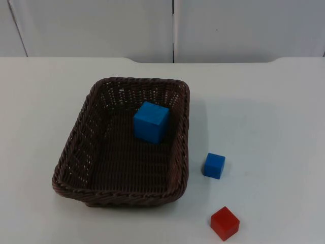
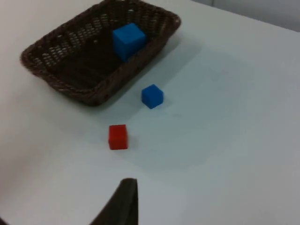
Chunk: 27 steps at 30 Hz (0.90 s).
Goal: Pick up the basket with the left hand and place the largest block into the basket with the right hand.
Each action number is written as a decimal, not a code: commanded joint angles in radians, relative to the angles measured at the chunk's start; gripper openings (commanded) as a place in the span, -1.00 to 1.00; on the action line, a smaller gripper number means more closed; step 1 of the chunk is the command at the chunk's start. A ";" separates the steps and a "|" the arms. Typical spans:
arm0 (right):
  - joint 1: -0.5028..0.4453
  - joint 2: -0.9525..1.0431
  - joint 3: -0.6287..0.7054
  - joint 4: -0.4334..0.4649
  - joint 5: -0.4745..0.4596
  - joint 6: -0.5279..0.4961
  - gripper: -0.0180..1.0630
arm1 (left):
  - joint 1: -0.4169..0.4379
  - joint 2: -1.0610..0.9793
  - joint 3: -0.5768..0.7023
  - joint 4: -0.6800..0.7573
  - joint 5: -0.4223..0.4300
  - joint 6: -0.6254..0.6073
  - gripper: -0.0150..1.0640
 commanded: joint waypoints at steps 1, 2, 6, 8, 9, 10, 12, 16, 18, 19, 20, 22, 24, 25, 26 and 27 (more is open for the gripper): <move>-0.054 -0.003 0.002 0.002 -0.012 0.004 0.99 | 0.002 -0.004 0.004 0.000 0.003 -0.008 0.98; -0.078 -0.003 0.002 0.002 -0.012 0.004 0.99 | 0.002 -0.004 0.004 0.000 0.003 -0.008 0.98; -0.166 -0.003 0.002 0.002 -0.012 0.004 0.99 | 0.002 -0.004 0.004 0.000 0.003 -0.008 0.98; -0.216 -0.003 0.002 0.002 -0.012 0.004 0.99 | 0.002 -0.004 0.004 0.000 0.003 -0.008 0.98; -0.241 -0.003 0.002 0.002 -0.012 0.004 0.99 | 0.002 -0.004 0.004 0.000 0.003 -0.008 0.98; -0.261 -0.003 0.002 0.002 -0.012 0.004 0.99 | 0.002 -0.004 0.004 0.000 0.003 -0.008 0.98; -0.285 -0.003 0.002 0.002 -0.012 0.004 0.99 | 0.002 -0.004 0.004 0.000 0.003 -0.008 0.98; -0.354 -0.003 0.002 0.002 -0.012 0.004 0.99 | 0.002 -0.004 0.004 0.000 0.003 -0.008 0.98; -0.389 -0.003 0.002 0.002 -0.012 0.004 0.99 | 0.002 -0.004 0.004 0.000 0.003 -0.008 0.98; -0.402 -0.003 0.002 0.002 -0.012 0.004 0.99 | 0.002 -0.004 0.004 0.000 0.003 -0.008 0.98; -0.416 -0.003 0.002 0.002 -0.012 0.004 0.99 | 0.002 -0.004 0.004 0.000 0.003 -0.008 0.98; -0.429 -0.003 0.002 0.002 -0.012 0.004 0.99 | 0.002 -0.004 0.004 0.000 0.003 -0.008 0.98; -0.448 -0.003 0.002 0.002 -0.012 0.004 0.99 | 0.002 -0.004 0.004 0.000 0.003 -0.008 0.98; -0.455 -0.003 0.002 0.002 -0.012 0.004 0.99 | 0.002 -0.004 0.004 0.000 0.003 -0.008 0.98; -0.464 -0.003 0.002 0.002 -0.012 0.004 0.99 | 0.002 -0.004 0.004 0.000 0.003 -0.008 0.98; -0.464 -0.003 0.002 0.002 -0.012 0.004 0.99 | 0.002 -0.004 0.004 0.000 0.003 -0.008 0.98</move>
